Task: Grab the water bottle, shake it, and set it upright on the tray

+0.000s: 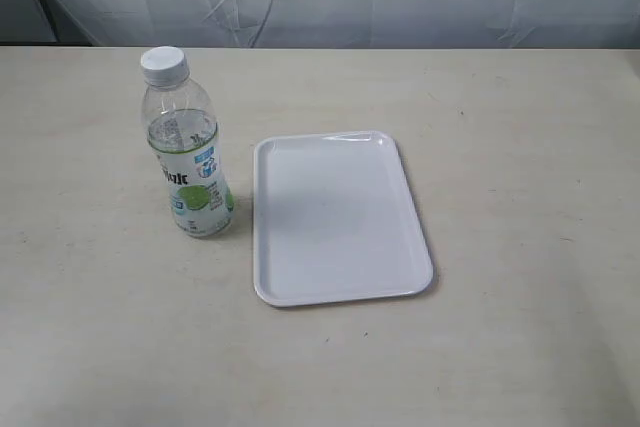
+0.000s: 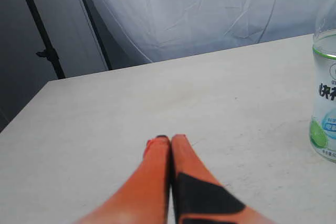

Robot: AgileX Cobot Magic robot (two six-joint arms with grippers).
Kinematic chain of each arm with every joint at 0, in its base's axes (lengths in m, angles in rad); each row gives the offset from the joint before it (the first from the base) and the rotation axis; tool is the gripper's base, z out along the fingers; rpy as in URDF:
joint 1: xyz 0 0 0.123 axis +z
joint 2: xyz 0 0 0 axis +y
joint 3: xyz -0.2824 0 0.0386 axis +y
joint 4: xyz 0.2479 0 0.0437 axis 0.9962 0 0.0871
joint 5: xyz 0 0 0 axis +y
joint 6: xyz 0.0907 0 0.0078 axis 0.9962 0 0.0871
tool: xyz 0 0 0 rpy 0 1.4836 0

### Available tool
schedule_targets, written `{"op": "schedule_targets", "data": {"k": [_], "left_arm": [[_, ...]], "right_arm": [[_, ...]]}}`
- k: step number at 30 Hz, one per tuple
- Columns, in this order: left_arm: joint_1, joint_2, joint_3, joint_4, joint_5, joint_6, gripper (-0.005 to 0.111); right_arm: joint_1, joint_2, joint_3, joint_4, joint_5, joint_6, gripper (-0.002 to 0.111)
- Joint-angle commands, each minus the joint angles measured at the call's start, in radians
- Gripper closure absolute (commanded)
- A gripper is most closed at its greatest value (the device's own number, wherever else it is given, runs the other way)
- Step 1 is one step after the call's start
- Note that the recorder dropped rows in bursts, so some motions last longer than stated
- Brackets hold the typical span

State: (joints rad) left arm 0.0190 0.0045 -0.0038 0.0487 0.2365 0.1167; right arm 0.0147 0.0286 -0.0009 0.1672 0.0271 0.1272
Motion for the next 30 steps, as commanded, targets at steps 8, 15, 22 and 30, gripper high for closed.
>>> {"op": "schedule_targets", "data": {"k": [8, 15, 22, 30], "left_arm": [[0.0, -0.005, 0.004, -0.001, -0.004, -0.002, 0.106], [0.0, -0.005, 0.004, -0.001, -0.004, -0.002, 0.106], [0.0, -0.005, 0.004, -0.001, -0.004, -0.002, 0.106], [0.0, -0.005, 0.004, -0.001, -0.004, -0.002, 0.106]], "right_arm": [[-0.003, -0.005, 0.001, 0.486, -0.362, 0.425, 0.109], [-0.003, 0.057, -0.021, 0.307, -0.224, 0.44, 0.109], [0.033, 0.596, -0.458, -0.503, -0.199, 0.451, 0.109], [0.356, 1.14, -0.541, -0.948, -0.687, 0.519, 0.021]]}}
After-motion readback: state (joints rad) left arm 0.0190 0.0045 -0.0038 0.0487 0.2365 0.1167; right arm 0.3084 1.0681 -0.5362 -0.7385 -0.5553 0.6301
